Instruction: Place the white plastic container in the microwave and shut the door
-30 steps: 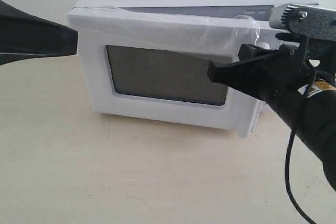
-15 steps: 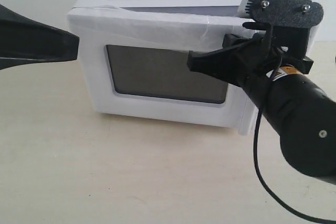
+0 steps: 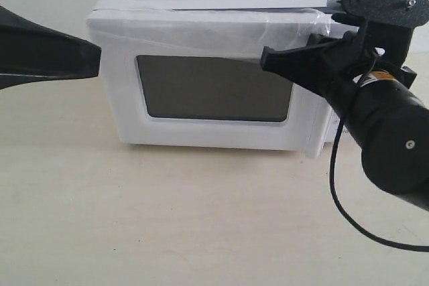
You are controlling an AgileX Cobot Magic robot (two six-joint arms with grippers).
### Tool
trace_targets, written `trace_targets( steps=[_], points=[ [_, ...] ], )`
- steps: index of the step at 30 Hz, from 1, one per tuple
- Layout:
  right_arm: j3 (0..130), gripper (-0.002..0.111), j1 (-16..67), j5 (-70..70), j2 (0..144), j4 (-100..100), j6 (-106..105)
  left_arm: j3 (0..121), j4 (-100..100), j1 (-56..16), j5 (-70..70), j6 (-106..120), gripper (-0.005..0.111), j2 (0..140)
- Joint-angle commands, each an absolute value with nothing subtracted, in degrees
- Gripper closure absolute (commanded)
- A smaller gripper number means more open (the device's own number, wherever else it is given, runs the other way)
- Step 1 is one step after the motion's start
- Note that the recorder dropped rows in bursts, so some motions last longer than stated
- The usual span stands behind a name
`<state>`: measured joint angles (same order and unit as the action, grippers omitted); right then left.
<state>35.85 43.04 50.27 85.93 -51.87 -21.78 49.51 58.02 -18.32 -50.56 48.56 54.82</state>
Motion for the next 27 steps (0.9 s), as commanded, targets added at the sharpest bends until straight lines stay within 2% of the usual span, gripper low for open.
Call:
trace_targets(
  steps=[1, 27],
  points=[
    [36.25, 0.108, 41.16, 49.40, 85.81, -48.09, -19.69, 49.32, 57.98, -18.67, -51.05, 47.99, 0.102, 54.39],
    [43.33, 0.108, 40.51, 46.41, 90.86, -48.96, -21.49, 49.32, 57.59, -18.67, -50.90, 47.99, 0.102, 54.39]
  ],
)
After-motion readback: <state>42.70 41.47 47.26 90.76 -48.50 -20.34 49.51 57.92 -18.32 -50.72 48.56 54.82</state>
